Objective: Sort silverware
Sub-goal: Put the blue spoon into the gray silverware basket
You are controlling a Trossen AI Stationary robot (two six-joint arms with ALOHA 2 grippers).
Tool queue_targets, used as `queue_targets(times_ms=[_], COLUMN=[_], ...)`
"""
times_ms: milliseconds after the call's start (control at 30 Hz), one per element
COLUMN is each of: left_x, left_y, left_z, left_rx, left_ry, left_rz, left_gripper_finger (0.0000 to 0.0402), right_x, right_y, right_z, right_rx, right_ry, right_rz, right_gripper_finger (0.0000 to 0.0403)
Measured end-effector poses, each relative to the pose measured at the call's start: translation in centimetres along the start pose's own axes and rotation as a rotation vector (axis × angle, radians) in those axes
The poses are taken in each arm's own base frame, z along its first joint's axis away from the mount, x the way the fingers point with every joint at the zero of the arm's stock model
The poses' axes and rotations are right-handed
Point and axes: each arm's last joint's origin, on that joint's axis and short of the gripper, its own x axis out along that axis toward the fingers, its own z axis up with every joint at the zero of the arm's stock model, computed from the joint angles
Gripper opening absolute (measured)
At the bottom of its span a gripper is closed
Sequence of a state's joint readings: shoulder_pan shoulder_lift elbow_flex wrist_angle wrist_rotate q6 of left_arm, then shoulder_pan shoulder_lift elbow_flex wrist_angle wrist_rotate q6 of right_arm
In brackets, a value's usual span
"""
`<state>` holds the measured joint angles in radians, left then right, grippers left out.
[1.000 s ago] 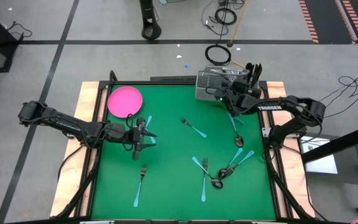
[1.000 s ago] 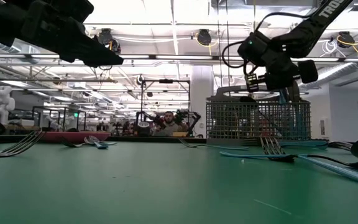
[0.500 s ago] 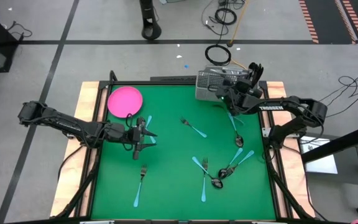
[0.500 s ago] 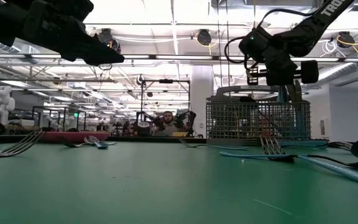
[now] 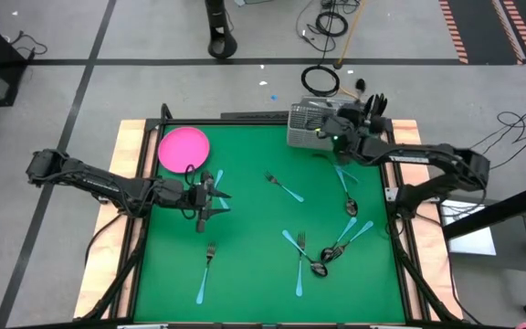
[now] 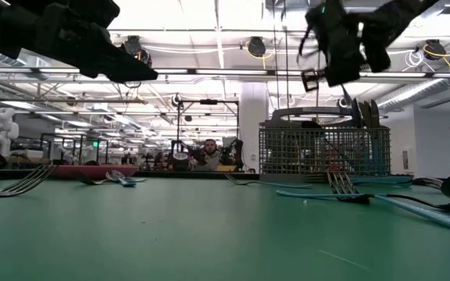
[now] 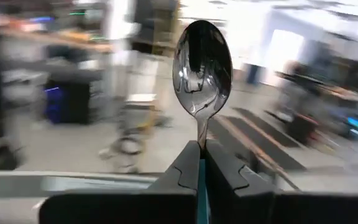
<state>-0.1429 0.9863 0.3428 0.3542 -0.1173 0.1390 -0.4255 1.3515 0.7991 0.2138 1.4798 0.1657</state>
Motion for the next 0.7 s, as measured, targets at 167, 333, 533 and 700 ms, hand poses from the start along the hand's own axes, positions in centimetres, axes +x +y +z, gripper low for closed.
queue_targets(times_ms=[167, 333, 533, 700], left_x=[0.0, 0.0, 0.0, 0.0], left_y=[0.0, 0.0, -0.1, -0.1], left_z=[0.0, 0.0, 0.0, 0.0], left_rx=[-0.001, -0.002, -0.026, -0.027], left_ry=[0.0, 0.002, 0.003, 0.003], left_rz=[-0.005, -0.006, -0.011, -0.012], left_gripper_finger=[0.018, 0.018, 0.018, 0.018], right_x=[-2.4, -5.2, -5.6, -4.3], right_y=[-1.3, -4.5, -6.5, -6.6], right_z=[4.5, 7.5, 4.3, -1.7], right_rx=[-0.077, -0.08, -0.055, 0.118], right_ry=[-0.042, -0.134, -0.121, -0.209], right_rz=[0.284, 0.612, 0.675, 0.652], right_gripper_finger=[0.0, 0.0, 0.0, 0.0])
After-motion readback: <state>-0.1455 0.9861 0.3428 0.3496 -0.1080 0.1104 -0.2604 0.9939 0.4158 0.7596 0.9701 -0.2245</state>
